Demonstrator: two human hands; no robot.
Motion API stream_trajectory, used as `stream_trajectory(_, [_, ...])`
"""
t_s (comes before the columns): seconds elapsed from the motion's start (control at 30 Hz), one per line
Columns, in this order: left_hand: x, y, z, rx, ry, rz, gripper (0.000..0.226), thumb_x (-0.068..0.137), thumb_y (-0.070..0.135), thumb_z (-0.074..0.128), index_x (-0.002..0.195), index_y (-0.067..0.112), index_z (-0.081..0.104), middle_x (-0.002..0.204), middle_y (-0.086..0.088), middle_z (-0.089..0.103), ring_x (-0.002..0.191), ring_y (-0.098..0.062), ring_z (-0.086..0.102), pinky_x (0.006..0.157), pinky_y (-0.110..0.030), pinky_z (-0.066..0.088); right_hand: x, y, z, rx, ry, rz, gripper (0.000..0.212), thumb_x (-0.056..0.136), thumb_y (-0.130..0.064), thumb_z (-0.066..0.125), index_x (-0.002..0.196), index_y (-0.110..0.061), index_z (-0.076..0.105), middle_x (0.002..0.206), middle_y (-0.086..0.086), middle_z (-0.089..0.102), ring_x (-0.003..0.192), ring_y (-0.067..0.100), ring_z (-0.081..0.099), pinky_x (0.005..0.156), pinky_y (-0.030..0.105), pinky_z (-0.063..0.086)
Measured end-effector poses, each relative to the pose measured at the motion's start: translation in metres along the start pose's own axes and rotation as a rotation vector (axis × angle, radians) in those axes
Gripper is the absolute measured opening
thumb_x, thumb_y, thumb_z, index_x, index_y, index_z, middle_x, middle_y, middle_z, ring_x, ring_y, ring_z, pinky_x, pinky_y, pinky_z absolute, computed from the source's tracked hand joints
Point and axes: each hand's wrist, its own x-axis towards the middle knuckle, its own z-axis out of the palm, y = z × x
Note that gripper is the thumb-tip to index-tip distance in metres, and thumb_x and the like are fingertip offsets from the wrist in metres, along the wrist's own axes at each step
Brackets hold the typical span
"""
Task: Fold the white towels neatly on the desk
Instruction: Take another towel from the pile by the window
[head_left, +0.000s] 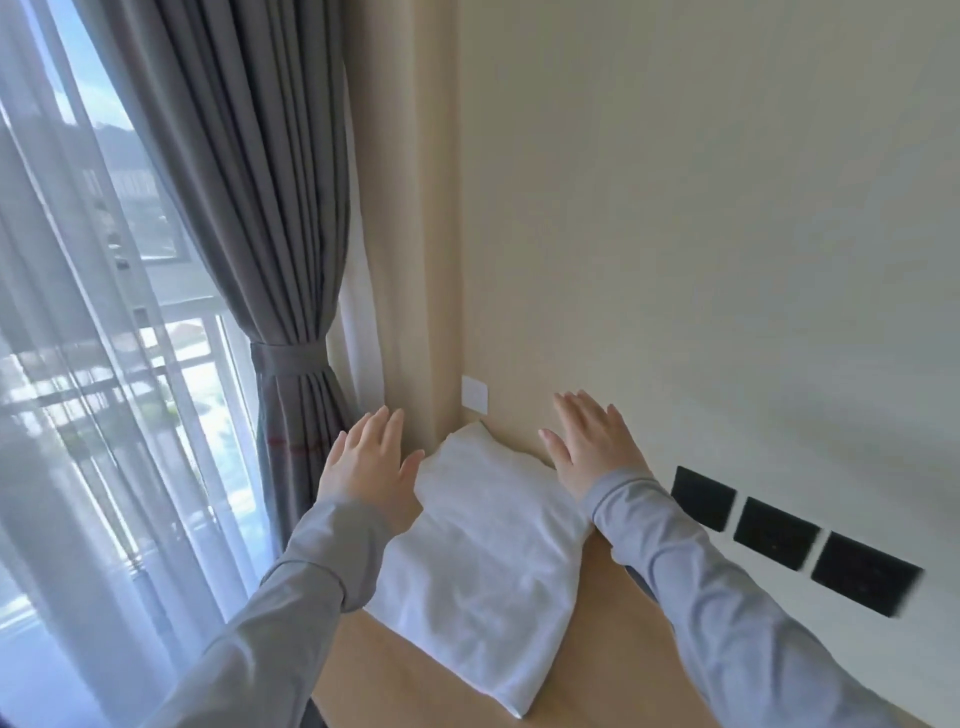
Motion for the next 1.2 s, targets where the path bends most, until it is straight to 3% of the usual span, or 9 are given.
stream_trajectory(0.13, [0.050, -0.011, 0.038, -0.034, 0.023, 0.022, 0.057, 0.099, 0.042, 0.030, 0.149, 0.018, 0.018, 0.155, 0.002, 0.020, 0.143, -0.014, 0.014, 0.116, -0.028, 0.011, 0.045, 0.007, 0.040, 0.020, -0.008, 0.048, 0.052, 0.101, -0.036, 0.023, 0.147, -0.013, 0.019, 0.155, 0.003, 0.023, 0.145, 0.017, 0.013, 0.117, 0.039, 0.011])
stream_trajectory(0.4, [0.121, -0.030, 0.103, -0.202, -0.146, 0.005, 0.054, 0.097, 0.040, 0.037, 0.145, 0.018, 0.027, 0.152, 0.003, 0.029, 0.140, -0.016, 0.024, 0.111, -0.032, 0.024, 0.083, 0.031, 0.100, 0.112, -0.088, 0.197, 0.051, 0.101, -0.034, 0.027, 0.147, -0.013, 0.019, 0.154, 0.004, 0.025, 0.143, 0.019, 0.017, 0.116, 0.036, 0.014])
stream_trajectory(0.6, [0.160, -0.046, 0.174, -0.437, -0.319, -0.082, 0.053, 0.096, 0.036, 0.043, 0.144, 0.017, 0.031, 0.147, -0.001, 0.036, 0.132, -0.023, 0.037, 0.105, -0.037, 0.036, 0.078, 0.068, 0.168, 0.327, -0.169, 0.489, 0.052, 0.100, -0.032, 0.032, 0.147, -0.012, 0.022, 0.152, 0.007, 0.028, 0.140, 0.021, 0.024, 0.115, 0.031, 0.019])
stream_trajectory(0.73, [0.200, -0.061, 0.237, -0.671, -0.498, -0.257, 0.049, 0.095, 0.034, 0.047, 0.140, 0.015, 0.039, 0.141, -0.007, 0.046, 0.125, -0.028, 0.045, 0.101, -0.038, 0.037, 0.069, 0.073, 0.219, 0.449, -0.234, 0.774, 0.051, 0.099, -0.034, 0.037, 0.143, -0.010, 0.029, 0.144, 0.010, 0.038, 0.132, 0.024, 0.035, 0.107, 0.032, 0.029])
stream_trajectory(0.93, [0.239, -0.076, 0.320, -0.784, -0.684, -0.359, 0.053, 0.093, 0.034, 0.053, 0.140, 0.016, 0.038, 0.140, -0.004, 0.047, 0.125, -0.029, 0.046, 0.099, -0.038, 0.036, 0.069, 0.065, 0.274, 0.942, -0.098, 1.217, 0.060, 0.094, -0.029, 0.053, 0.145, -0.009, 0.027, 0.149, 0.009, 0.033, 0.136, 0.027, 0.034, 0.111, 0.039, 0.029])
stream_trajectory(1.03, [0.251, -0.074, 0.348, -0.823, -0.773, -0.356, 0.059, 0.091, 0.029, 0.058, 0.142, 0.009, 0.035, 0.142, -0.011, 0.044, 0.126, -0.032, 0.045, 0.102, -0.041, 0.037, 0.074, 0.062, 0.292, 1.060, -0.045, 1.339, 0.061, 0.093, -0.022, 0.055, 0.144, -0.004, 0.027, 0.145, 0.013, 0.037, 0.130, 0.027, 0.040, 0.105, 0.037, 0.033])
stream_trajectory(1.2, [0.253, -0.078, 0.385, -0.775, -0.793, -0.354, 0.065, 0.083, 0.034, 0.068, 0.136, 0.006, 0.043, 0.134, -0.016, 0.048, 0.120, -0.035, 0.046, 0.104, -0.050, 0.038, 0.081, 0.065, 0.314, 1.073, 0.005, 1.407, 0.034, 0.089, -0.018, 0.061, 0.119, -0.007, 0.048, 0.118, 0.013, 0.057, 0.104, 0.026, 0.056, 0.099, 0.042, 0.043])
